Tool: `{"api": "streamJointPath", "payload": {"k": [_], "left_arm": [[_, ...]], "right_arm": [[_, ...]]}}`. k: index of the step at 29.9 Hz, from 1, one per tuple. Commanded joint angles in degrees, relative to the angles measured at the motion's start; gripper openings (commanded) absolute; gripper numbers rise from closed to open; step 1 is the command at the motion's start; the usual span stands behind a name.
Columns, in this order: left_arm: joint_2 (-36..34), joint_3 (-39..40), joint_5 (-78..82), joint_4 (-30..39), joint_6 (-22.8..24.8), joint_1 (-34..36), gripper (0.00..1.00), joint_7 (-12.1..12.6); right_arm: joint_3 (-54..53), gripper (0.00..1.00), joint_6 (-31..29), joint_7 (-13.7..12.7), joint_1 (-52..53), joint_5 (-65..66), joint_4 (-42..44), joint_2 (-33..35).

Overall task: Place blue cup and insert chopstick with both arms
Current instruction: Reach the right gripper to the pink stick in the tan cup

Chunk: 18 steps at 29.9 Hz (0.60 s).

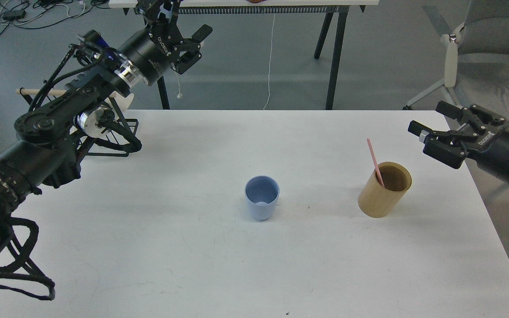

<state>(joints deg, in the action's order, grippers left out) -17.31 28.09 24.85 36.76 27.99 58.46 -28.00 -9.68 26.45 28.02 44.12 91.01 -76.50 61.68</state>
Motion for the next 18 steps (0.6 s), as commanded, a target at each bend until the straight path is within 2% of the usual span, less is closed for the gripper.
{"api": "streamJointPath", "payload": {"k": [1, 6, 8, 11, 16, 18], "left_arm": [[0.0, -0.4, -0.3, 0.0, 0.0, -0.6, 0.97, 0.0], [-0.1, -0.6, -0.2, -0.1, 0.0, -2.0, 0.98, 0.0], [-0.1, -0.7, -0.2, -0.1, 0.0, -2.6, 0.98, 0.0], [-0.1, -0.4, -0.2, -0.1, 0.0, -2.9, 0.98, 0.0], [-0.1, -0.2, -0.2, -0.1, 0.0, -3.0, 0.98, 0.0], [-0.1, -0.2, -0.2, -0.1, 0.0, -3.1, 0.99, 0.0]], "right_arm": [[4.0, 0.92, 1.6, 0.0, -0.7, 0.0, 3.8, -3.1], [4.3, 0.92, 1.6, 0.0, -2.0, 0.0, 9.3, -10.3], [4.3, 0.85, 1.6, 0.0, -2.1, -0.1, 9.9, -11.9], [4.5, 0.66, 1.6, 0.0, -2.2, -0.1, 11.8, -15.7], [4.4, 0.63, 1.6, 0.0, -2.1, -0.1, 17.1, -20.8], [4.4, 0.59, 1.6, 0.0, -1.8, -0.1, 17.9, -22.3]]}}
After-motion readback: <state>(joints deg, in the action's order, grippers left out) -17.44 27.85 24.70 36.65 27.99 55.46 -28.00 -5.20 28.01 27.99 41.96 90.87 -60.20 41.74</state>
